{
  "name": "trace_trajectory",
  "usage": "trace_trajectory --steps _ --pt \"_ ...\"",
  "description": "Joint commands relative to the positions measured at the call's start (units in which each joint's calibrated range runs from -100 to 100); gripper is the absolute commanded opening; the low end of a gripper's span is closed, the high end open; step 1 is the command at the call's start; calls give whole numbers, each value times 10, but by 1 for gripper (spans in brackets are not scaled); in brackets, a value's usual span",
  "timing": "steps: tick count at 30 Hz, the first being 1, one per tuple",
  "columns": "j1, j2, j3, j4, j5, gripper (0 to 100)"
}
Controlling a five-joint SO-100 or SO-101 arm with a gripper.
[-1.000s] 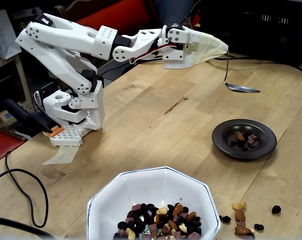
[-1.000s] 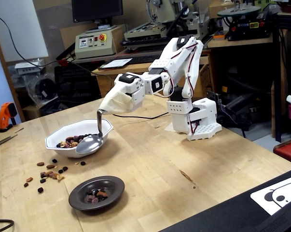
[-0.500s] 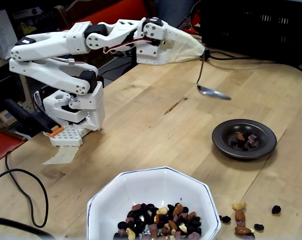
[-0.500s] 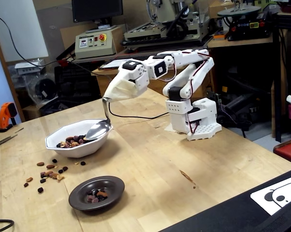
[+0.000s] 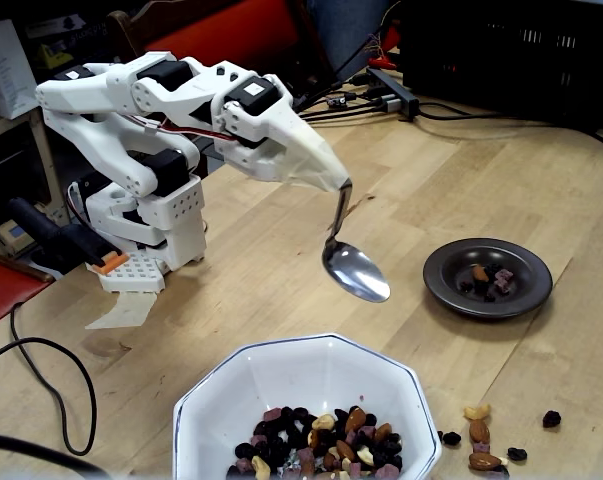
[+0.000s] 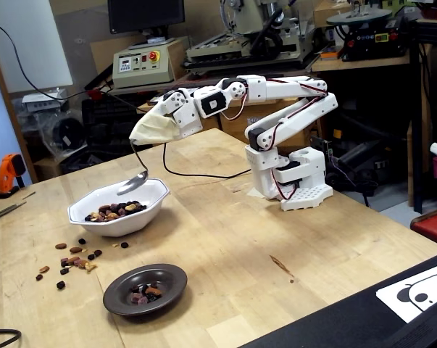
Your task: Use spoon to transfer food from the white bowl to brown plate
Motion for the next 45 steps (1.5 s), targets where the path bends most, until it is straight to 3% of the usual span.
trace_trajectory --steps 1,20,32,45 --pt "20 -16 5 -74 1 4" --pt "19 -19 140 -320 1 4" --pt "13 -20 159 -333 -2 4" --pt "-93 -20 159 -334 1 4"
